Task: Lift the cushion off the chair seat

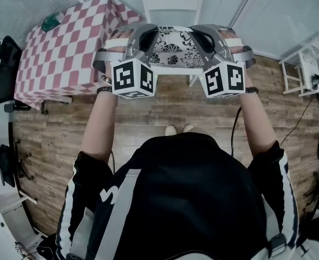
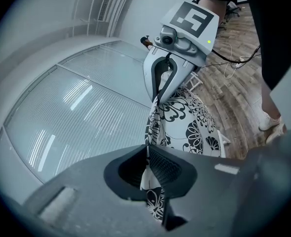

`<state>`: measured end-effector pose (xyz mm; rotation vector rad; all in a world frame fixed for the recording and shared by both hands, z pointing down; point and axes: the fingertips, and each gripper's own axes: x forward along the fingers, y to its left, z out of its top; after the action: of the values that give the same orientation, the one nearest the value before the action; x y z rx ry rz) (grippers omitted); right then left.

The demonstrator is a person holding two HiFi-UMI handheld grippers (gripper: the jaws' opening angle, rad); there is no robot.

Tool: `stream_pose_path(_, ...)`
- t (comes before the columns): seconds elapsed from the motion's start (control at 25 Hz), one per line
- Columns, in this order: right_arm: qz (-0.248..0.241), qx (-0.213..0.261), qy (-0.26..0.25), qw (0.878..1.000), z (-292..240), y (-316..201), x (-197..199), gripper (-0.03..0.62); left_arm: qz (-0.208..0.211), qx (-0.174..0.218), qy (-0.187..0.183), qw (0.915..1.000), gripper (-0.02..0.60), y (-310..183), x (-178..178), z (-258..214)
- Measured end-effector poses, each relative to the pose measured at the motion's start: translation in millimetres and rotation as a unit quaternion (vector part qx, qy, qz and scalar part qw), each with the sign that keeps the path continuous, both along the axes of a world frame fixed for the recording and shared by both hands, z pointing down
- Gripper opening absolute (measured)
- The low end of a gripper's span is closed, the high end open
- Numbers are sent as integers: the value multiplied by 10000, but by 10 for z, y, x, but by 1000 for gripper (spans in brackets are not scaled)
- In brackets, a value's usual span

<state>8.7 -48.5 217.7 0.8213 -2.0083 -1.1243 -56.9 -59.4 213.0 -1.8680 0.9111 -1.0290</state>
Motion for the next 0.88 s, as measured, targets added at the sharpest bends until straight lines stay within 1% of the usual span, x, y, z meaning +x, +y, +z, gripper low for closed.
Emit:
stream_pose_path(0.48, -25, 128, 51, 9999, -85, -57, 10, 8, -22, 125, -97, 9999, 17, -52, 10, -97)
stream_pose_path(0.88, -18, 84, 145, 9999, -35, -91, 19, 8, 20, 36, -160, 9999, 17, -53, 24, -16)
